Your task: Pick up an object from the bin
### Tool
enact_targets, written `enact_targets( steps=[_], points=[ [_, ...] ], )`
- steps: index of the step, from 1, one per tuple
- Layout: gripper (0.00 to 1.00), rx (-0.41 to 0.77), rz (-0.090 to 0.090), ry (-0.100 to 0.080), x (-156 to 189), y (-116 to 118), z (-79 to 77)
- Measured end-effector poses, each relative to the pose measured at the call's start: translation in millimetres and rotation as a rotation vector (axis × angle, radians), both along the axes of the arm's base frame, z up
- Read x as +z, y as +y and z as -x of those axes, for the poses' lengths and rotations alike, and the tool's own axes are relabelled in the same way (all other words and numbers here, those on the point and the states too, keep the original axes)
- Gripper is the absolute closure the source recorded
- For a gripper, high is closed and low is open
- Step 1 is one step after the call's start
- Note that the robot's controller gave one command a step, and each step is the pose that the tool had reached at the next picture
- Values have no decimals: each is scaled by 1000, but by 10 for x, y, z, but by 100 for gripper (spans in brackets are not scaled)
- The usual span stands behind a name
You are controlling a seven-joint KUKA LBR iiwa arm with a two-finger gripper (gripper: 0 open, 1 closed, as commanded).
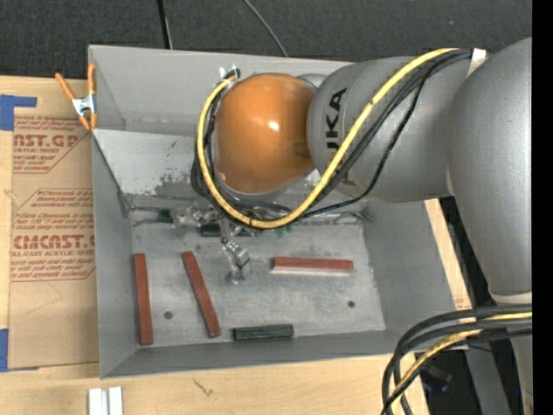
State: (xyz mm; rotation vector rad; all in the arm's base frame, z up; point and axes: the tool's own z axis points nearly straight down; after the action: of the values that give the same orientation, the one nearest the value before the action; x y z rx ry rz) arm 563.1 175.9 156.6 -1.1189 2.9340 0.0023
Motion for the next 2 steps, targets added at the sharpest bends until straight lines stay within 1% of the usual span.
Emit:
enact_targets(
  steps=[1,2],
  points=[
    [0,84,0,-1,-327,-94,108],
    [0,258,0,-1,-604,-34,197]
  ],
)
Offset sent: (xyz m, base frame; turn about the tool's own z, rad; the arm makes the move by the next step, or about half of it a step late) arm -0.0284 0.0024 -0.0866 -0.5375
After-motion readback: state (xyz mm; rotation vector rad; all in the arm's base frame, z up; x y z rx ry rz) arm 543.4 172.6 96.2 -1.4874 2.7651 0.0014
